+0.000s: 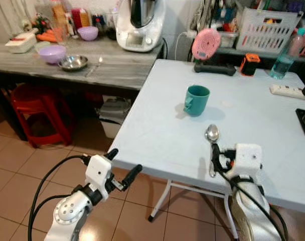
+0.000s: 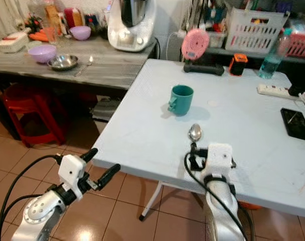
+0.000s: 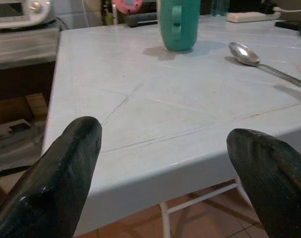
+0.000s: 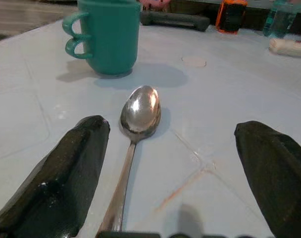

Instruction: Setting the table

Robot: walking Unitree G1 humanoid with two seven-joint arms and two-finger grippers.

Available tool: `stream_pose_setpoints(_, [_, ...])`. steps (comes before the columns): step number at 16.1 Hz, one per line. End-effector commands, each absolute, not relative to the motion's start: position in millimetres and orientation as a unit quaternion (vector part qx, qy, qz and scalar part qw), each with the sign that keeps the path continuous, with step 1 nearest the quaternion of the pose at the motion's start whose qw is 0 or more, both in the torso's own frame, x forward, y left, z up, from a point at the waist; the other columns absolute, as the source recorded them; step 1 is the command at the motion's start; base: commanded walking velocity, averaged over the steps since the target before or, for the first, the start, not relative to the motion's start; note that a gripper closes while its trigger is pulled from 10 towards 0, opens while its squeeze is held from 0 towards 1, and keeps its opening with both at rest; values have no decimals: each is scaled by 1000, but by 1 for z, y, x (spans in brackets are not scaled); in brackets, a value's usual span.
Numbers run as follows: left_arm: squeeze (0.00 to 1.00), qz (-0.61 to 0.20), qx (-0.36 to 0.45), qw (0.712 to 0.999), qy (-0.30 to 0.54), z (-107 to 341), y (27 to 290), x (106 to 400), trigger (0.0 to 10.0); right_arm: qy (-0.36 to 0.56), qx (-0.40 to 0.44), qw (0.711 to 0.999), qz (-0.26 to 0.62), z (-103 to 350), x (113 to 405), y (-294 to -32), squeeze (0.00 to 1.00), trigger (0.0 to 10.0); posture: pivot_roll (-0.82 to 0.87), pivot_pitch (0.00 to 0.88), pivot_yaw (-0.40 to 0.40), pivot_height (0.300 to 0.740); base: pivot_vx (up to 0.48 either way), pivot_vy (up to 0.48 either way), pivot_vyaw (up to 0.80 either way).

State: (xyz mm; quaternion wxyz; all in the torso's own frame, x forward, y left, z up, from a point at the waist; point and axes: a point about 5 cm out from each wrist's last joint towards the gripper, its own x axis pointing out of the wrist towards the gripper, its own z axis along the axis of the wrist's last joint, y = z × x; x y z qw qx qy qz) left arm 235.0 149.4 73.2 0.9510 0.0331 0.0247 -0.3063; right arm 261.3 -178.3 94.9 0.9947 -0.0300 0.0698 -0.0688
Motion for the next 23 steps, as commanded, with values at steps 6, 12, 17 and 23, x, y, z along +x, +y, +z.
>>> stream_pose_setpoints(6, [0, -349, 36, 937, 9, 83, 147, 233, 10000, 118, -23, 991, -62, 89, 281, -175, 0, 10000, 18, 13, 8, 740, 0, 0, 0])
stream_pose_setpoints(12, [0, -363, 37, 931, -4, 91, 144, 235, 10000, 158, -16, 986, -54, 78, 290, -166, 0, 10000, 31, 11, -2, 740, 0, 0, 0])
stream_pose_setpoints(17, [0, -369, 38, 929, -7, 96, 143, 234, 10000, 177, -2, 983, -46, 69, 292, -172, 0, 2667, 33, 11, 2, 740, 0, 0, 0])
stream_pose_setpoints(23, [0, -378, 45, 925, -7, 100, 142, 232, 10000, 181, -3, 983, -36, 67, 299, -172, 0, 0, 39, 16, 11, 740, 0, 0, 0])
